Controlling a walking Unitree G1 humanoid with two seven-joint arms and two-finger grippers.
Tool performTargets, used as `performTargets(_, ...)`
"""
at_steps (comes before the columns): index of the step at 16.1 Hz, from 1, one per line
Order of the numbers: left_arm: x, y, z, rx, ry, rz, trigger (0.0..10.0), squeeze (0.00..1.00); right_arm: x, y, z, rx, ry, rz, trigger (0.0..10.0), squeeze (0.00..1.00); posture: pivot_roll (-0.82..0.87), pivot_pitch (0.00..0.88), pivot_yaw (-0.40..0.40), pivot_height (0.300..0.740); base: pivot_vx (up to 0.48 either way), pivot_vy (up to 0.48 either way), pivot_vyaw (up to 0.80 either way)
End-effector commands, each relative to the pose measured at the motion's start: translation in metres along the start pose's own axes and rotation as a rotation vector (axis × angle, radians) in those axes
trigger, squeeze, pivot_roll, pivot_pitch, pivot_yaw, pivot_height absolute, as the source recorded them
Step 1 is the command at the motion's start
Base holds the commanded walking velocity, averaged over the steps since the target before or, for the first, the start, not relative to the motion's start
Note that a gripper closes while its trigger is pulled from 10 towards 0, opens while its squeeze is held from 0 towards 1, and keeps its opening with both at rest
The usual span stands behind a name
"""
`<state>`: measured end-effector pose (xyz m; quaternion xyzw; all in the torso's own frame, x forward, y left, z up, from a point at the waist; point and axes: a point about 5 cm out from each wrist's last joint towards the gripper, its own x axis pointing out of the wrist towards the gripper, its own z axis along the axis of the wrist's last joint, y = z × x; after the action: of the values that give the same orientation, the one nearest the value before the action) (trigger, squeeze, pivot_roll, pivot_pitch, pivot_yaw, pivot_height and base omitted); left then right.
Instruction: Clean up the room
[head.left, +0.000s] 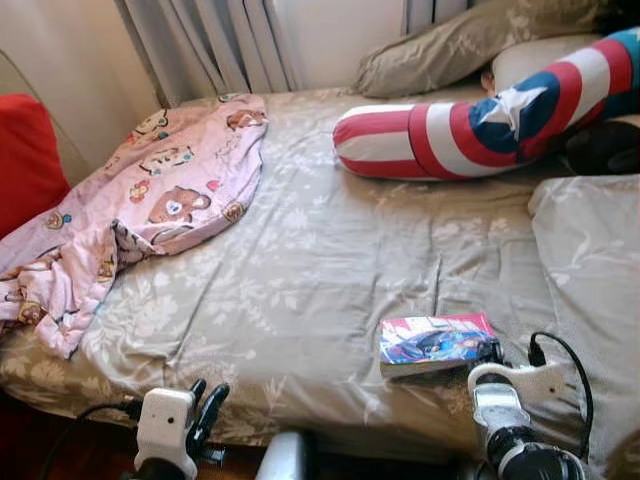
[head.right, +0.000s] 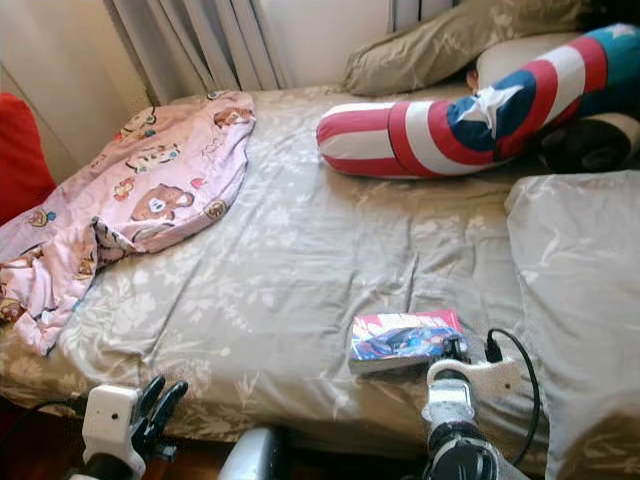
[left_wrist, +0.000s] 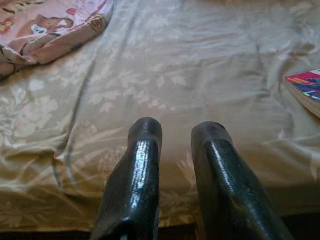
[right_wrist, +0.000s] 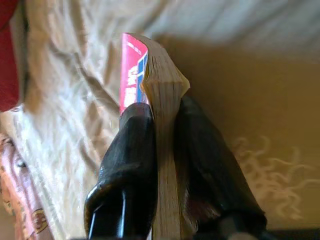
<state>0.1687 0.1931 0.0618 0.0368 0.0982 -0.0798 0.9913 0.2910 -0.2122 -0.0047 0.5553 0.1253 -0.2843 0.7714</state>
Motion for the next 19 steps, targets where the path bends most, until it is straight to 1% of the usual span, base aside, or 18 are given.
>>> performTargets(1, -0.004, 0.003, 0.003, 0.026, 0.017, 0.003, 10.0, 0.0, -0.002, -0.006, -0.002, -0.009, 0.007, -0.028, 10.0, 0.0, 0.29, 0.096, 0.147, 0.616, 0.0, 0.0, 0.0)
performTargets(6, -0.011, 0.005, 0.001, 0.023, 0.046, 0.013, 10.0, 0.0, -0.002, -0.013, -0.002, -0.088, 0.034, -0.07, 10.0, 0.0, 0.29, 0.11, 0.142, 0.616, 0.0, 0.0, 0.0)
performTargets(9, -0.013, 0.005, 0.002, 0.02, 0.053, 0.016, 10.0, 0.0, -0.002, -0.013, 0.0, -0.093, 0.031, -0.068, 10.0, 0.01, 0.3, 0.114, 0.141, 0.616, 0.0, 0.0, 0.0)
performTargets(10, -0.012, 0.005, 0.001, 0.018, 0.059, 0.02, 10.0, 0.0, -0.002, -0.016, 0.0, -0.111, 0.045, -0.083, 10.0, 0.4, 0.3, 0.114, 0.141, 0.616, 0.0, 0.0, 0.0)
performTargets(11, -0.013, 0.004, 0.001, 0.017, 0.06, 0.021, 10.0, 0.0, -0.003, -0.016, 0.001, -0.116, 0.046, -0.085, 10.0, 1.0, 0.29, 0.118, 0.14, 0.616, 0.0, 0.0, 0.0)
performTargets(14, -0.015, 0.005, -0.001, 0.017, 0.071, 0.026, 10.0, 0.0, -0.003, -0.021, 0.001, -0.114, 0.044, -0.114, 10.0, 1.0, 0.29, 0.12, 0.138, 0.616, 0.0, 0.0, 0.0)
performTargets(19, -0.014, 0.005, -0.003, 0.017, 0.078, 0.03, 10.0, 0.0, -0.007, -0.033, -0.003, -0.13, 0.066, -0.173, 10.0, 0.99, 0.29, 0.117, 0.135, 0.616, 0.0, 0.0, 0.0)
